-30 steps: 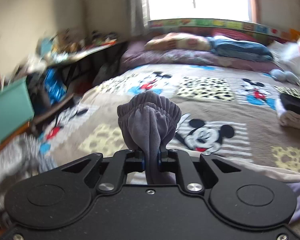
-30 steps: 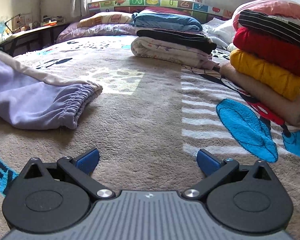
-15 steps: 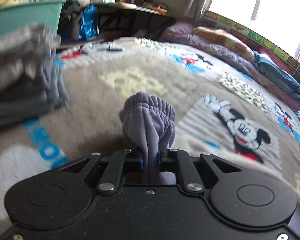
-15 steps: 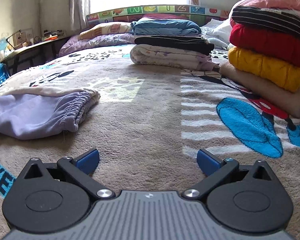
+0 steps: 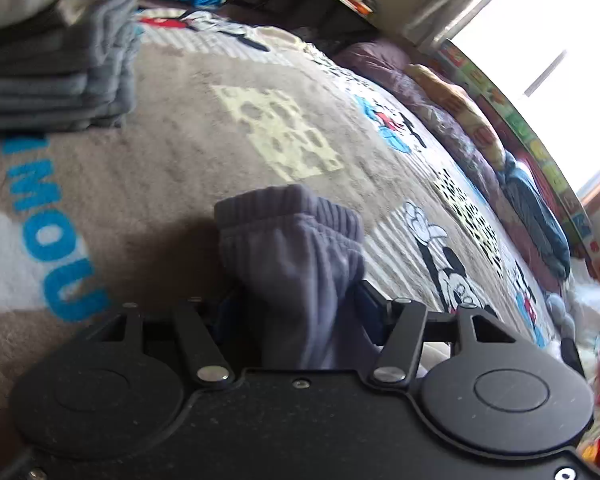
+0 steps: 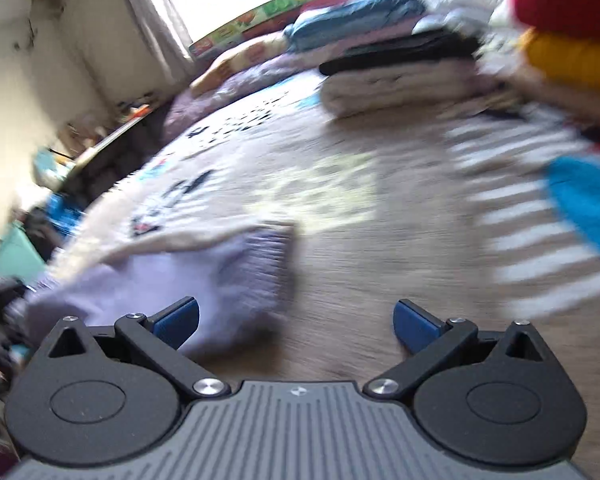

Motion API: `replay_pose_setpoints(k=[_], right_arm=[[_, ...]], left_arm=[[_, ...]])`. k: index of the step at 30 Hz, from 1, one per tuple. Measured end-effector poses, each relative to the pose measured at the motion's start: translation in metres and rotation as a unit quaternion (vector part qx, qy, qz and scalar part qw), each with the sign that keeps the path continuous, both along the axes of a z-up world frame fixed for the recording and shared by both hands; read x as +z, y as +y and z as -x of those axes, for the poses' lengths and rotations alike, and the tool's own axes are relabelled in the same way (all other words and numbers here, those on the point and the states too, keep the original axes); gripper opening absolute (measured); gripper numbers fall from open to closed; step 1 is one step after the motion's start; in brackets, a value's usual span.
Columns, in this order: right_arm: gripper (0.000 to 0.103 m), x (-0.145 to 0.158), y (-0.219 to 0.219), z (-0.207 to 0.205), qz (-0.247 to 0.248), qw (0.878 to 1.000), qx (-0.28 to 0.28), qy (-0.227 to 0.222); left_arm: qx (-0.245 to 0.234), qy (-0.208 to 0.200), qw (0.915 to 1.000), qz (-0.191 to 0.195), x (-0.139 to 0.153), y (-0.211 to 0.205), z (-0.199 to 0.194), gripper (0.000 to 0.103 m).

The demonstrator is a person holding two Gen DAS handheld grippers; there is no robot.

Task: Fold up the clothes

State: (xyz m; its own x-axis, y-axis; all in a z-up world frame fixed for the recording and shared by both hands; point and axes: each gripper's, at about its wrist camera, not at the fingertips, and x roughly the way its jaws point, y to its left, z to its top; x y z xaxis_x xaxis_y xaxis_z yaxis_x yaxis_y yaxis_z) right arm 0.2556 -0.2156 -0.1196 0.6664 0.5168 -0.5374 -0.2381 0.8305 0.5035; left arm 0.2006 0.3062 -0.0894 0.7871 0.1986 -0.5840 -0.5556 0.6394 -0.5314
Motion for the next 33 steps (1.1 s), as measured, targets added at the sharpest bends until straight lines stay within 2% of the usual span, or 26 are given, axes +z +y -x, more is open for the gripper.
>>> replay_pose_setpoints(k=[7, 8, 9, 10, 11, 13, 14, 15, 17, 18, 25, 28, 33], right_arm=[[0.102, -0.009, 0.025, -0.049, -0.047, 0.999, -0.022, 0.017], [0.095, -0.009, 0.028, -0.054, -0.05, 0.998, -0.019, 0.018], [0.077, -0.009, 0.032, -0.057, -0.055, 0.998, -0.014, 0.02], [0.066, -0.01, 0.036, -0.061, -0.062, 0.998, -0.007, 0.026], [0.06, -0.012, 0.041, -0.064, -0.067, 0.997, -0.002, 0.034], [0.059, -0.013, 0.05, -0.066, -0.06, 0.998, 0.0, 0.029], [0.056, -0.013, 0.053, -0.067, -0.055, 0.998, 0.0, 0.028], [0.046, -0.013, 0.055, -0.068, -0.057, 0.998, -0.001, 0.029], [0.029, -0.011, 0.055, -0.069, -0.067, 0.997, -0.006, 0.033], [0.029, -0.008, 0.054, -0.067, -0.068, 0.997, -0.011, 0.029], [0.028, 0.026, 0.043, -0.047, -0.104, 0.994, -0.027, -0.001], [0.028, 0.043, 0.03, -0.037, -0.12, 0.992, -0.032, -0.006], [0.027, 0.067, -0.015, -0.019, -0.136, 0.989, -0.059, -0.015]], left_arm=[[-0.019, -0.009, 0.9997, -0.014, 0.005, -0.001, -0.007, 0.058], [-0.022, -0.01, 0.9995, -0.019, 0.006, -0.002, -0.008, 0.058], [-0.025, -0.01, 0.9993, -0.026, 0.007, -0.002, -0.009, 0.056], [-0.027, -0.009, 0.9991, -0.032, 0.009, -0.003, -0.011, 0.055], [-0.029, -0.008, 0.9988, -0.037, 0.009, -0.004, -0.012, 0.054], [-0.032, -0.007, 0.9984, -0.045, 0.01, -0.004, -0.013, 0.048], [-0.034, -0.006, 0.9982, -0.049, 0.011, -0.004, -0.014, 0.04], [-0.035, -0.004, 0.9979, -0.054, 0.011, -0.004, -0.014, 0.031], [-0.035, -0.006, 0.9974, -0.063, 0.013, -0.005, -0.013, 0.021], [-0.035, -0.009, 0.9971, -0.066, 0.014, -0.005, -0.012, 0.017], [-0.049, -0.044, 0.9947, -0.079, 0.025, -0.009, -0.006, 0.013], [-0.076, -0.084, 0.9913, -0.067, 0.031, -0.017, -0.004, 0.013], [-0.137, -0.132, 0.98, -0.058, 0.036, -0.042, -0.013, 0.013]])
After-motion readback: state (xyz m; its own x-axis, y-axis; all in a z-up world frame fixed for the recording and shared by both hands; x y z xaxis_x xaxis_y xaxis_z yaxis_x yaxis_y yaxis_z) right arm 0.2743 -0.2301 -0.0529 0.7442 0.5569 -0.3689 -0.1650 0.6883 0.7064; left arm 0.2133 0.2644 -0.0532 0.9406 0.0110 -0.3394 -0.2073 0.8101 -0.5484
